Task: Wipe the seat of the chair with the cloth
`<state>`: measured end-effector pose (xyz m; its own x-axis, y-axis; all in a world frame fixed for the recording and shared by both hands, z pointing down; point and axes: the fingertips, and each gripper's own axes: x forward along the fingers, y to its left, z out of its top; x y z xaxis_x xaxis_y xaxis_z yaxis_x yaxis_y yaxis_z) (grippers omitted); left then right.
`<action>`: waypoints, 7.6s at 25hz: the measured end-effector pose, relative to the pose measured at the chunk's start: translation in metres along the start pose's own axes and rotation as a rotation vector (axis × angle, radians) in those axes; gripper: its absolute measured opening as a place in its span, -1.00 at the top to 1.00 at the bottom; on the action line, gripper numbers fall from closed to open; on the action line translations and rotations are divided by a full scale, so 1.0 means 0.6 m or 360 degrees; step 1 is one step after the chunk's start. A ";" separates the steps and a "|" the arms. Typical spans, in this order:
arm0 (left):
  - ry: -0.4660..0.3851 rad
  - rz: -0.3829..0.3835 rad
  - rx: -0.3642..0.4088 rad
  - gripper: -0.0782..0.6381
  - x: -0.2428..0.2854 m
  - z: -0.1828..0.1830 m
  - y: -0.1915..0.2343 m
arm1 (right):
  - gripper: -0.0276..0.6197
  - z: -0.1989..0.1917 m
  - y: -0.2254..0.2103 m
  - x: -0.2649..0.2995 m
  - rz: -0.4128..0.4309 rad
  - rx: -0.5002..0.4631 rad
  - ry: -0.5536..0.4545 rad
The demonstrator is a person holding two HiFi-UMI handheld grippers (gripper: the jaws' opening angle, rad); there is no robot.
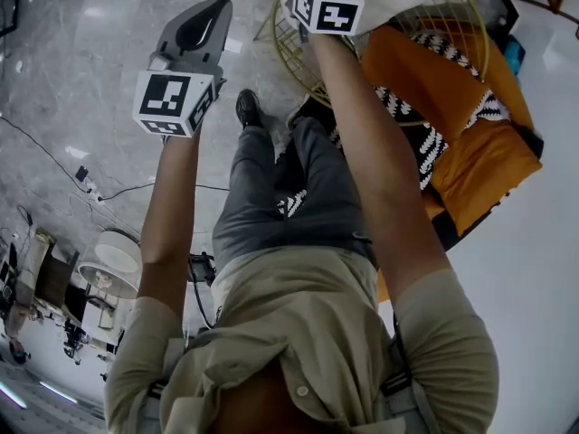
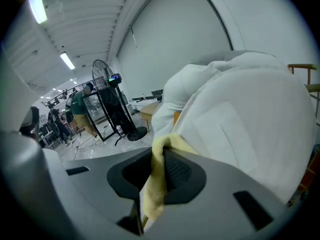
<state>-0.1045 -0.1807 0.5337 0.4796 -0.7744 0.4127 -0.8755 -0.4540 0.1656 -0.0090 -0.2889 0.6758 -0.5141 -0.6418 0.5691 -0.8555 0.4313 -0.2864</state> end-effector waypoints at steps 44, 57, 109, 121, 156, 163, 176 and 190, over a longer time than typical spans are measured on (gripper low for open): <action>0.0077 -0.0060 0.0022 0.76 0.053 -0.024 -0.065 | 0.73 -0.088 -0.182 -0.081 -0.0305 0.0233 0.0062; 0.0073 -0.0006 -0.0046 0.76 0.010 -0.058 -0.011 | 0.73 -0.079 -0.008 0.003 0.0000 0.0021 0.0107; 0.0129 -0.0042 -0.0094 0.76 0.047 -0.108 -0.021 | 0.73 -0.177 0.018 0.003 0.0048 0.0034 0.0245; 0.0160 -0.0104 -0.0073 0.76 0.093 -0.106 -0.055 | 0.73 -0.242 -0.229 -0.074 -0.0388 0.0347 0.0324; 0.0182 -0.0027 -0.0167 0.76 0.053 -0.176 -0.028 | 0.73 -0.297 0.035 0.015 0.0075 0.0203 0.0427; 0.0175 -0.0047 -0.0168 0.76 0.061 -0.174 -0.032 | 0.73 -0.293 -0.001 0.000 0.0020 0.0141 0.0412; 0.0164 -0.0102 -0.0094 0.76 0.069 -0.126 -0.059 | 0.73 -0.312 -0.300 -0.135 -0.0575 0.0331 0.0518; 0.0034 -0.0130 0.0041 0.76 -0.014 0.085 -0.088 | 0.73 -0.108 -0.211 -0.289 -0.0508 0.0229 0.0284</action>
<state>-0.0592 -0.1724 0.4758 0.5476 -0.7250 0.4177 -0.8317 -0.5265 0.1764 0.1923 -0.1910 0.6633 -0.2129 -0.6035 0.7684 -0.9771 0.1263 -0.1715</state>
